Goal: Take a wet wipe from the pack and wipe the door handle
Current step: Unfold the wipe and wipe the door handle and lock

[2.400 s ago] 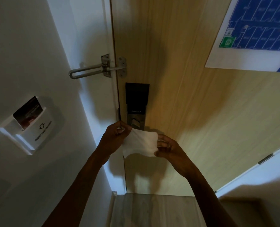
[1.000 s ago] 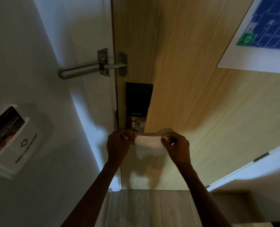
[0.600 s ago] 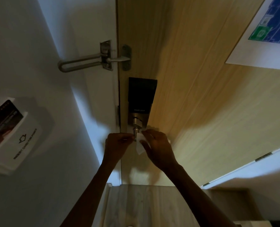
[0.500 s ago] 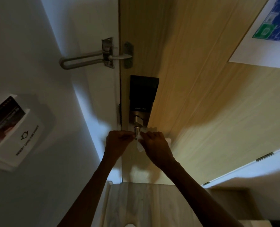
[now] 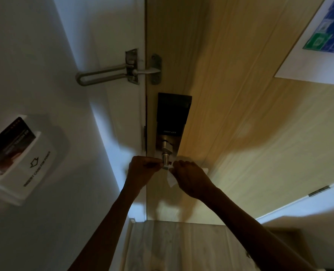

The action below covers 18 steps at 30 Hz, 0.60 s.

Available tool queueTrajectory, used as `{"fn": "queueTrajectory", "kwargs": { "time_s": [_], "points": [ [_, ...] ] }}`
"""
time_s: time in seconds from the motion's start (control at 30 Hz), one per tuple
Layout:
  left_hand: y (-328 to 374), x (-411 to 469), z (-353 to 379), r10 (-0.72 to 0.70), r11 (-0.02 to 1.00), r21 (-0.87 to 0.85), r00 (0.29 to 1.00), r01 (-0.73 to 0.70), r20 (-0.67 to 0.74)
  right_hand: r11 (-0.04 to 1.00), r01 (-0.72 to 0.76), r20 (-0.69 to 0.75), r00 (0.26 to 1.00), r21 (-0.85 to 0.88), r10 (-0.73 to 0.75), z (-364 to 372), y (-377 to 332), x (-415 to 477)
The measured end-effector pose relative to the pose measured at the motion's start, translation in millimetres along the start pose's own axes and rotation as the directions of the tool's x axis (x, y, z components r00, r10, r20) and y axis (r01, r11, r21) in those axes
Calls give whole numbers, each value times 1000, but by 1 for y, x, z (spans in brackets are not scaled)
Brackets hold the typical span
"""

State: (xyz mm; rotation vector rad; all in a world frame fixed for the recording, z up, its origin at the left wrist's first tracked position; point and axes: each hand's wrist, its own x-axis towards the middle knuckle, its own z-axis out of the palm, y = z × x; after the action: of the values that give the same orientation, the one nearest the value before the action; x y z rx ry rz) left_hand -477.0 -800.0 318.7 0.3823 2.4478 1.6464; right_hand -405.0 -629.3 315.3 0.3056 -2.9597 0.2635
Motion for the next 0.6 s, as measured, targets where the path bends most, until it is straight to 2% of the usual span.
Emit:
{"fn": "queueTrajectory", "kwargs": {
  "time_s": [0.07,0.2,0.33,0.47,0.53,0.6],
  "points": [
    [1,0,0,-3,1000,-1,1000,3,1,998,-17,-88,996,-53,12,5,-2,1],
    [0,0,0,-6,1000,-1,1000,6,9,996,-82,-208,976,-38,72,12,-10,-10],
    [0,0,0,-21,1000,-20,1000,21,-3,989,-94,-166,983,-111,74,25,-11,-14],
    [3,-2,-1,-2,999,-40,1000,2,-8,997,-42,-133,991,-65,33,15,-7,-1],
    [0,0,1,-12,998,-67,1000,11,-12,999,30,-46,998,-17,-31,7,-1,3],
    [-1,2,2,-58,992,-115,998,55,-21,999,42,40,998,15,-43,1,7,5]
  ]
}}
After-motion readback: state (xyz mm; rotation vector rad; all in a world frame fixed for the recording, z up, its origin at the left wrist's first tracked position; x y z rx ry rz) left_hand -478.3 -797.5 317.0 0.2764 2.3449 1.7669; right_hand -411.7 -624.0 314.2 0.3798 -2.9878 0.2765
